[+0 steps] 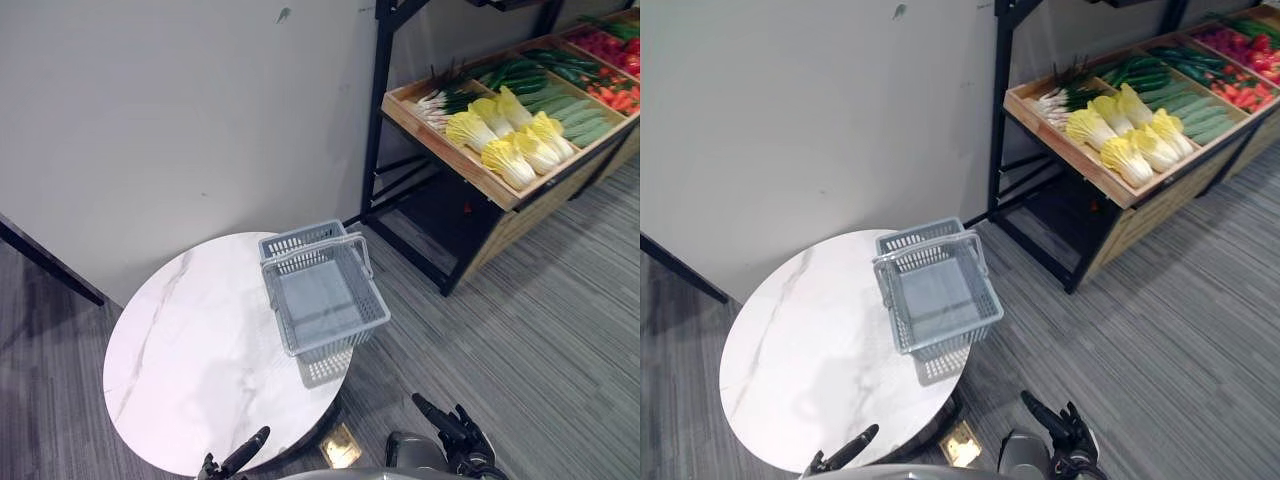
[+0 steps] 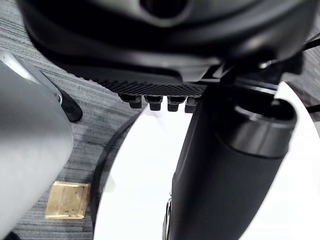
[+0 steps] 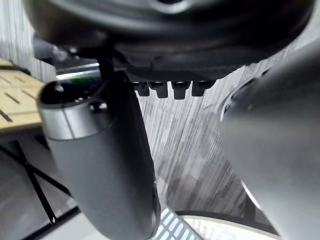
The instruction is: Pick vegetable in the basket
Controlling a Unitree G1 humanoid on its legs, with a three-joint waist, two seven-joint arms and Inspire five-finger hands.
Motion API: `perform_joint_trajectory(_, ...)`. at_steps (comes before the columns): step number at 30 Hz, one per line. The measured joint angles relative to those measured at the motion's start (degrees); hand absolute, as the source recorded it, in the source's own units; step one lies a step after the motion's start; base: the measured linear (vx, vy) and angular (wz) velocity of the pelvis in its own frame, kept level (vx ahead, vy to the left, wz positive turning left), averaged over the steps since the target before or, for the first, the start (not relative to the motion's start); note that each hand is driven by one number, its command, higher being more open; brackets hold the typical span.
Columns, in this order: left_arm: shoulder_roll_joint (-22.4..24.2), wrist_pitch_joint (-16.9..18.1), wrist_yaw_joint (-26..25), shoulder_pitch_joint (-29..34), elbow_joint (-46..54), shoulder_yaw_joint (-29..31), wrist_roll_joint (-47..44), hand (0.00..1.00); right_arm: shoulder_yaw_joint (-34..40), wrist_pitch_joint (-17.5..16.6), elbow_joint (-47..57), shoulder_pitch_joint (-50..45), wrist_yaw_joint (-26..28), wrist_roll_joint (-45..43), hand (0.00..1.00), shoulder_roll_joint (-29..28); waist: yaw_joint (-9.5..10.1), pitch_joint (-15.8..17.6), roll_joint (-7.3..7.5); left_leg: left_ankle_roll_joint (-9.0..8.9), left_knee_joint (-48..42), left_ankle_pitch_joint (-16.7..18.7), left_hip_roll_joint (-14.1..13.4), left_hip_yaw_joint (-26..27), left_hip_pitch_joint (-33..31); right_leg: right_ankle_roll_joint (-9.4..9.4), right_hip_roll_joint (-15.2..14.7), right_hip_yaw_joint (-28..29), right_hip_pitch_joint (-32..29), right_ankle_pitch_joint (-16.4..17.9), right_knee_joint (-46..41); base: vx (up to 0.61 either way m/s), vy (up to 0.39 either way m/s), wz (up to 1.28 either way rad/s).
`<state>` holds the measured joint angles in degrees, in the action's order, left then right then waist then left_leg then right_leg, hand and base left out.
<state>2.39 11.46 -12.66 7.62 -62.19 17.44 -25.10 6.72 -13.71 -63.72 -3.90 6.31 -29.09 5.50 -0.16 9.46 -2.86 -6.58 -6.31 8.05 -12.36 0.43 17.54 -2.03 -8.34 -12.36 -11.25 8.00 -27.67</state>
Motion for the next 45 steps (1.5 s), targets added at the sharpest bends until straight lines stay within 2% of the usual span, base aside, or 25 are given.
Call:
perform_joint_trajectory(1, 0.22, 0.44, 0.01, 0.0, 0.27, 0.01, -0.02, 1.0, -1.63, 0.41, -0.32, 0.3, 0.04, 1.07, 1.0, 0.38, 0.11, -0.06, 0.13, -0.05, -0.04, -3.24, -0.76, -0.05, 0.04, 0.08, 0.45, -1.31, 2.36, 0.04, 1.61, 0.34, -0.297, 0.49)
perform_joint_trajectory(3, 0.22, 0.58, -0.11, 0.04, 0.22, 0.02, -0.05, 1.0, -1.94, 0.78, -0.85, 0.64, 0.12, 2.01, 1.0, 0.4, 0.17, -0.39, 0.34, -0.14, -0.4, -5.62, -1.43, -0.01, -0.05, 0.08, 0.98, -2.47, 4.91, 0.04, 4.1, 0.28, -0.265, 0.42)
perform_joint_trajectory(5, 0.07, 0.54, -0.81, 0.05, 0.21, 0.0, -0.08, 1.0, -2.9, 1.18, -1.19, 0.92, 0.11, 2.01, 1.0, 0.41, 0.44, -0.86, 0.26, -0.59, -3.09, -6.79, -1.81, 0.14, -1.03, 0.08, 1.86, -3.47, 7.83, 0.04, 7.81, 0.24, -0.215, 0.27)
perform_joint_trajectory(6, -0.15, 0.56, -1.06, 0.05, 0.24, -0.07, -0.1, 1.0, -3.68, 1.28, -1.23, 0.8, 0.11, 2.04, 1.0, 0.38, 0.89, -1.27, 0.69, -0.79, -6.28, -7.01, -1.83, 0.37, -2.81, 0.08, 2.04, -3.82, 9.25, 0.03, 10.18, 0.2, -0.14, 0.15)
perform_joint_trajectory(8, -1.12, 0.51, -1.11, 0.04, 0.18, -0.51, -0.15, 1.0, -3.92, 2.18, -1.33, 0.64, -0.03, 2.03, 1.0, -0.08, 1.48, -1.72, 1.62, -3.12, -11.93, -8.35, -1.79, 0.98, -5.7, 0.16, 1.42, -5.09, 12.1, -0.51, 13.57, 0.17, -0.084, 0.31)
perform_joint_trajectory(9, -2.19, 0.49, -1.11, 0.16, 0.08, -1.28, -0.28, 1.0, -3.84, 2.4, -1.61, 0.24, -0.38, 2.0, 1.0, -0.72, 1.53, -1.51, 2.97, -4.89, -14.42, -5.6, -2.24, 3.34, -7.01, 0.34, 0.5, -6.57, 14.29, -0.75, 15.38, 0.13, -0.004, 0.72)
perform_joint_trajectory(10, -2.71, 0.47, -1.07, 0.05, 0.26, -1.87, -0.14, 1.0, -3.57, 2.63, -2.24, 0.17, -0.82, 1.95, 1.0, -1.08, 1.36, -1.42, 3.43, -6.07, -13.79, 0.45, -2.6, 7.69, -8.47, 0.32, -0.27, -8.3, 16.01, -0.77, 16.16, 0.11, 0.057, 0.86)
perform_joint_trajectory(11, -3.19, 0.46, -1.07, -0.03, 0.37, -2.81, -0.12, 1.0, -3.19, 2.77, -2.32, 0.11, -1.1, 1.93, 1.0, -1.2, 1.33, -1.39, 3.5, -5.55, -12.37, 1.85, -2.6, 9.99, -9.35, 0.16, -0.71, -9.27, 16.62, -0.87, 16.33, 0.06, 0.171, 1.04)
perform_joint_trajectory(12, -3.32, 0.44, -1.07, -0.18, 0.67, -4.06, -0.03, 1.0, -2.12, 2.9, -2.3, -0.14, -1.56, 1.87, 1.0, -1.24, 1.2, -1.45, 3.34, -2.96, -7.24, -0.3, -1.98, 14.93, -11.07, -0.5, -1.38, -11.54, 17.56, -1.25, 16.41, 0.04, 0.266, 1.08)
perform_joint_trajectory(13, -3.11, 0.39, -1.05, -0.15, 0.63, -5.16, -0.05, 1.0, -1.09, 2.93, -2.33, -0.42, -1.79, 1.79, 1.0, -1.27, 1.24, -2.03, 2.84, -0.77, -5.08, -4.26, -1.3, 18.95, -12.32, -1.48, -1.51, -13.12, 18.2, -1.43, 16.95, 0.04, 0.234, 1.03)
perform_joint_trajectory(14, -3.48, 0.41, -1.16, -0.08, 0.51, -5.3, 0.08, 1.0, -1.0, 2.92, -2.31, -0.79, -2.03, 1.74, 1.0, -1.31, 1.24, -2.4, 2.79, -0.81, -3.69, -4.41, -0.43, 19.03, -12.24, -2.35, -1.68, -13.35, 18.23, -1.4, 17.57, 0.07, 0.207, 0.81)
perform_joint_trajectory(15, -4.22, 0.45, -1.62, -0.02, 0.4, -5.35, 0.39, 1.0, -1.07, 2.59, -2.29, -0.58, -2.03, 1.79, 1.0, -2.06, 1.53, -2.77, 3.73, -0.82, -0.81, -4.41, 0.96, 18.74, -12.0, -3.06, -2.15, -12.86, 18.22, -1.39, 19.26, 0.06, 0.123, 0.47)
perform_joint_trajectory(17, -5.14, 0.35, -2.45, -0.3, 0.03, -5.48, 0.61, 1.0, 0.11, 2.11, -2.28, 0.22, -1.86, 1.85, 1.0, -3.2, 1.65, -2.76, 4.54, -0.93, 1.57, -4.62, 2.5, 17.96, -12.23, -4.62, -2.67, -12.87, 18.45, -2.44, 21.73, 0.04, 0.134, 0.27)
perform_joint_trajectory(20, -5.93, 0.35, -3.25, -0.08, -0.61, -6.58, 1.05, 1.0, 2.83, 1.15, -2.29, 0.26, -1.89, 1.21, 1.0, -3.86, 1.74, -2.6, 4.23, -0.32, 2.06, -5.02, 4.23, 18.41, -11.51, -5.57, -3.69, -12.47, 19.47, -3.44, 23.26, 0.0, 0.084, -0.02)
perform_joint_trajectory(25, -5.28, 0.25, -3.04, 0.12, -1.23, -7.57, 1.2, 1.0, 3.73, 0.86, -2.26, -0.13, -3.4, 1.87, 1.0, -3.07, 1.55, -2.41, 2.44, -0.62, 5.24, -6.44, 3.99, 19.4, -10.15, -5.39, -2.94, -11.8, 19.13, -3.74, 23.49, -0.03, -0.009, -0.08)
perform_joint_trajectory(28, -4.96, -0.41, -2.66, 0.71, -1.81, -7.48, 1.34, 1.0, 5.28, 1.13, -2.29, -1.33, -7.02, 2.13, 1.0, -2.98, 1.6, -2.66, 1.81, -1.27, 8.43, -7.83, 3.43, 19.76, -8.58, -5.01, -1.65, -11.54, 19.26, -3.99, 24.12, -0.02, -0.036, -0.06)
perform_joint_trajectory(35, -6.12, -1.7, -1.46, 1.0, -2.1, -6.79, 3.56, 1.0, 9.23, 1.97, -1.66, -1.89, -14.34, 3.24, 1.0, -3.14, 1.64, -2.63, 2.44, -1.6, 11.04, -8.43, 3.61, 21.3, -6.94, -4.92, -1.23, -10.33, 19.33, -4.53, 24.82, -0.02, -0.001, -0.11)
perform_joint_trajectory(41, -6.8, -2.01, -0.62, 1.21, -2.06, -4.77, 5.48, 1.0, 19.18, 0.79, 7.99, -0.72, -20.72, 6.64, 1.0, 0.6, 1.55, -2.97, 3.67, -1.58, 11.31, -8.45, 4.2, 22.7, -6.86, -4.75, -1.74, -8.73, 18.01, -5.37, 24.77, -0.02, 0.009, -0.13)
perform_joint_trajectory(45, -7.09, -2.05, -0.7, 2.42, -0.44, -6.45, 5.48, 1.0, 16.42, -0.47, 25.73, -0.67, -24.13, 14.15, 1.0, 6.25, 0.95, -3.55, 3.76, -1.35, 11.47, -8.62, 4.31, 23.15, -8.38, -4.87, -1.85, -7.94, 16.17, -5.61, 24.42, -0.06, -0.01, -0.08)
